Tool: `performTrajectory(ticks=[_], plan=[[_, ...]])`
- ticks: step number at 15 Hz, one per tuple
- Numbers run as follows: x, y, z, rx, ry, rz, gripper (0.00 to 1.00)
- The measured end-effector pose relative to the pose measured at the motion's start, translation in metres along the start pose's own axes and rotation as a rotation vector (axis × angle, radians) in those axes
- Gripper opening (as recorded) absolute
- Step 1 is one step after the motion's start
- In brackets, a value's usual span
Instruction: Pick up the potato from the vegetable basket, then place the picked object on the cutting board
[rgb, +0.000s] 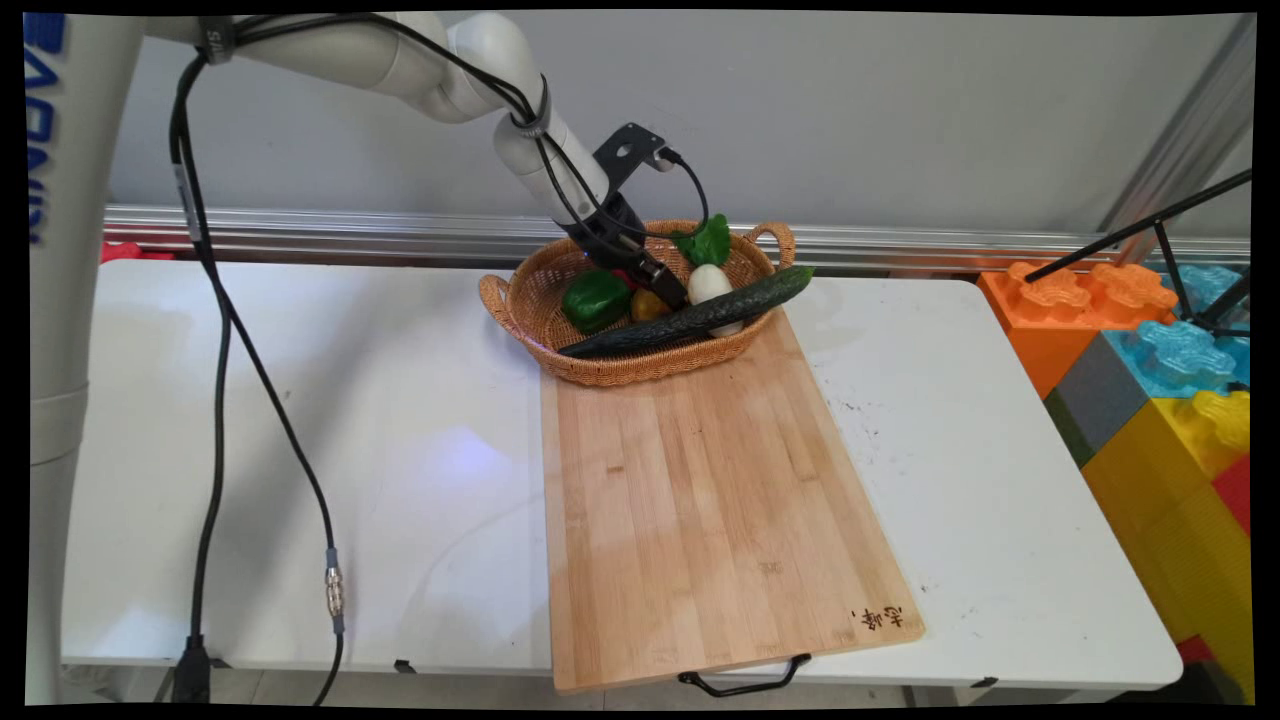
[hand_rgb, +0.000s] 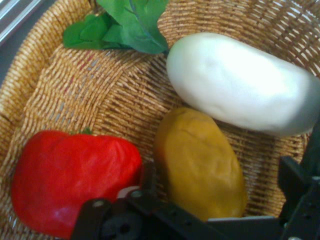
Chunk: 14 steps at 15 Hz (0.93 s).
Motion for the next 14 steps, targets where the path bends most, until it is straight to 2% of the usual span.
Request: performTrajectory(ticks=[1, 2, 8, 11, 14], plan=[[0.000, 0.000, 0.001, 0.000, 0.001, 0.001, 1.00], [0.000, 0.000, 0.002, 0.000, 0.002, 0.004, 0.00], [-0.002, 0.000, 0.000, 0.010, 0.007, 0.032, 0.00], [-0.002, 0.001, -0.015, 0.025, 0.022, 0.056, 0.00], [0.002, 0.006, -0.043, 0.042, 0.051, 0.071, 0.00]])
